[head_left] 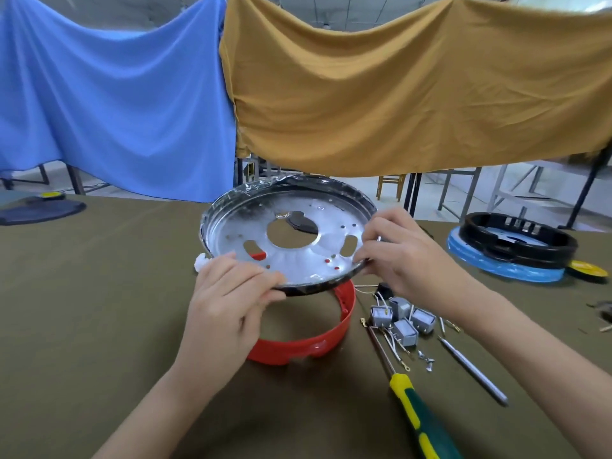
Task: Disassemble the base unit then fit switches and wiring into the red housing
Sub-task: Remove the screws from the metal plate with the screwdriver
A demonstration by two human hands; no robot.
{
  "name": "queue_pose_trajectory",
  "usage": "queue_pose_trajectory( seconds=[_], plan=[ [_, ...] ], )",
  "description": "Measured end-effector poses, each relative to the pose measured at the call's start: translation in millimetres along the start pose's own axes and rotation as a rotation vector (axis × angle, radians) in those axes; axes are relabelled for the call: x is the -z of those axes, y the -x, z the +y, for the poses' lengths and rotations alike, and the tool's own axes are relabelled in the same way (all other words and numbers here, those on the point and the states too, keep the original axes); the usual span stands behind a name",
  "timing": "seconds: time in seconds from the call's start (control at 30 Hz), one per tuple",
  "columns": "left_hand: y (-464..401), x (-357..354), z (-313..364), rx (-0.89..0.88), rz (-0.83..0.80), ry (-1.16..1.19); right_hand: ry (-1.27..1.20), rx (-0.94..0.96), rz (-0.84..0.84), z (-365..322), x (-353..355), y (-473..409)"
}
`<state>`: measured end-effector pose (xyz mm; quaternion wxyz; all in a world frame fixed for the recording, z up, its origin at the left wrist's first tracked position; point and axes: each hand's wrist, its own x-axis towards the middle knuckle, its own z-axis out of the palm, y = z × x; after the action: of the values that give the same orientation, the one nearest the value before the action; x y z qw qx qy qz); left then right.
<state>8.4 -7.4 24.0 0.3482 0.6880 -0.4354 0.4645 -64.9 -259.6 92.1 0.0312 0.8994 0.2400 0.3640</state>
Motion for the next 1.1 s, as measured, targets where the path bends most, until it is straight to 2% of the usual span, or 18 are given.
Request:
queue_pose_trajectory(
  seconds=[0.17,0.3,0.37,0.47,0.53,0.8,1.1],
  plan=[
    [-1.2,-2.9,0.5,0.094,0.004,0.031,-0.098,-0.137,-0.033,-4.3,-14.2,10.5],
    [3.0,-2.5,11.5,0.022,-0.001,-0.021,-0.27,-0.314,-0.053,-5.3,-20.8,13.5],
    [7.6,-5.2,17.4,-0.041,-0.152,0.006,-0.328,-0.427,-0.064,-2.6,-19.9,16.4],
    [14.3,-11.0,23.9,-0.109,-0.556,-0.026,-0.368,-0.544,-0.097,-1.0,-20.5,20.8],
    [18.4,-14.8,25.6,-0.119,-0.637,-0.051,-0.392,-0.578,-0.119,-1.7,-24.7,24.2],
    [19.4,-16.7,22.0,-0.04,-0.623,0.079,-0.444,-0.586,-0.202,-5.4,-36.0,28.2],
    [14.6,-9.6,25.3,-0.081,-0.551,0.017,-0.342,-0.485,-0.326,-13.6,-38.4,29.4]
  ],
)
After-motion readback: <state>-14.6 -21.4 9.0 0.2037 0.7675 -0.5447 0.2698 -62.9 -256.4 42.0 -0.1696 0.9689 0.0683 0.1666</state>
